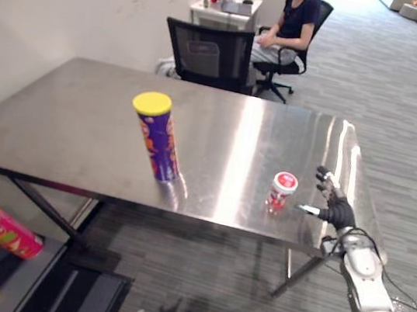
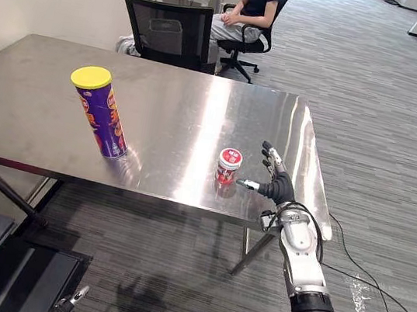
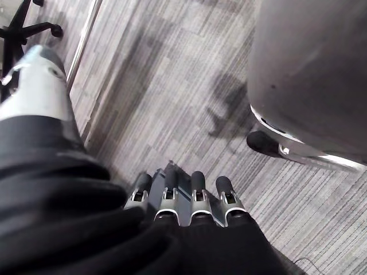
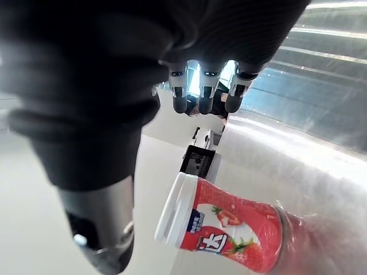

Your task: Put the gum and the chips on the shelf.

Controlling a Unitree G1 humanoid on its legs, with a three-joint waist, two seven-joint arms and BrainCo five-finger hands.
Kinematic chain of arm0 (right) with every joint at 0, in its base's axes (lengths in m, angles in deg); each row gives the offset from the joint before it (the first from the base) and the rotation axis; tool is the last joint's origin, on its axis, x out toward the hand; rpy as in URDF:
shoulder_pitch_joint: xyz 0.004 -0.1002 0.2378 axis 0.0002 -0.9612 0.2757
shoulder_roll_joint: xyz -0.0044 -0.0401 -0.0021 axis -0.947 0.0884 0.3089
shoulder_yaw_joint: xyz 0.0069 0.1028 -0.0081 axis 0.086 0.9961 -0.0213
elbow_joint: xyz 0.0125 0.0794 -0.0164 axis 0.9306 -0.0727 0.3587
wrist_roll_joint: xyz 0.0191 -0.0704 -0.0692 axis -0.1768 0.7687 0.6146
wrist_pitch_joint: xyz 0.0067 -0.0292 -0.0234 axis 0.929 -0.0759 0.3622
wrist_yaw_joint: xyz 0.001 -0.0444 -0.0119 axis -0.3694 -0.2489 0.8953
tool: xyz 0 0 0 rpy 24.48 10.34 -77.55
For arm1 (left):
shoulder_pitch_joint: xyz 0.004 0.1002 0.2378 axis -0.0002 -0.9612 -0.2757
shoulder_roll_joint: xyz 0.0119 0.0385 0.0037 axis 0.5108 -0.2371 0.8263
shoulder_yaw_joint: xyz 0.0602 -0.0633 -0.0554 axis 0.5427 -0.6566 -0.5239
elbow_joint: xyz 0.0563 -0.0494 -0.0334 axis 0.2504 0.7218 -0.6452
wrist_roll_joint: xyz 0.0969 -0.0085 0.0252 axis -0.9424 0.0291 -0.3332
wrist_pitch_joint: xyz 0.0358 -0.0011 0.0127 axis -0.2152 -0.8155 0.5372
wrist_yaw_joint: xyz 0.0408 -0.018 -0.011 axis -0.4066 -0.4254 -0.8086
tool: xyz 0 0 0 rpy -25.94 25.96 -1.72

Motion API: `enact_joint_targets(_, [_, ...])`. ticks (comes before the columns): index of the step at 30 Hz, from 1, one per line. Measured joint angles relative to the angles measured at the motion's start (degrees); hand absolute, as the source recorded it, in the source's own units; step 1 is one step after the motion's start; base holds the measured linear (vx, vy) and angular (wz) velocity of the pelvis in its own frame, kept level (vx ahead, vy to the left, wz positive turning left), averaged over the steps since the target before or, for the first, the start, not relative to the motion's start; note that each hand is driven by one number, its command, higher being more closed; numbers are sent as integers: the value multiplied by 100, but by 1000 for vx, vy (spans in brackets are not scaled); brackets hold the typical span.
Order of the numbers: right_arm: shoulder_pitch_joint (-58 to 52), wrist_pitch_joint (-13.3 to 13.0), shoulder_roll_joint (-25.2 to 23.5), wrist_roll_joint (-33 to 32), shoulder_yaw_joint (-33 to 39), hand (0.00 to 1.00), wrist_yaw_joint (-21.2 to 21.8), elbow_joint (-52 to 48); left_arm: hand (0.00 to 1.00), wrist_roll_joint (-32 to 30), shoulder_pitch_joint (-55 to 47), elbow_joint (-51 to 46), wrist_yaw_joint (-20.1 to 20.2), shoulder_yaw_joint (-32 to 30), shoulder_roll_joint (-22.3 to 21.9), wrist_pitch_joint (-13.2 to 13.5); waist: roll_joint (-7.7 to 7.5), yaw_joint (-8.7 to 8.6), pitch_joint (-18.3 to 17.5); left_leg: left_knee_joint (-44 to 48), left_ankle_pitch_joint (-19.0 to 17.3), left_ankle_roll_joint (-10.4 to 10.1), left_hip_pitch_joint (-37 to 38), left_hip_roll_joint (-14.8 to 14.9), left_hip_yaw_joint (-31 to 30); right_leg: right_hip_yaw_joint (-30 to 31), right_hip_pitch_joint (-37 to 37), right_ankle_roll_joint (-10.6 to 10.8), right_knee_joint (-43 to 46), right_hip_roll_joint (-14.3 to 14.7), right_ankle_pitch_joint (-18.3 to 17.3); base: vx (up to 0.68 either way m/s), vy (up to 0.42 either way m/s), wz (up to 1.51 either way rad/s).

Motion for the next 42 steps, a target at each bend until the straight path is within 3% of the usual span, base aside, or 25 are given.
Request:
enact_joint_targets(28, [738,-4,-299,220,-401,0,-367,909,0,1,3,-45,-61,5,2,-24,-11,138,327,-199,163,9,26,-35,-305,-234,159,-27,-33,9,-15,2,-3,5])
enact_joint_targets(29, [752,-4,-300,220,-433,100,-388,916,0,1,4,-46,-81,5,2,-33,-9,139,334,-201,165,9,26,-35,-306,-234,159,-27,-33,9,-15,0,0,0])
enact_joint_targets(42, [950,-3,-537,226,-509,100,-641,1239,0,-1,8,-48,-152,4,-8,-88,-6,220,347,-308,231,9,58,-41,-314,-236,157,-26,-34,10,-15,0,0,0])
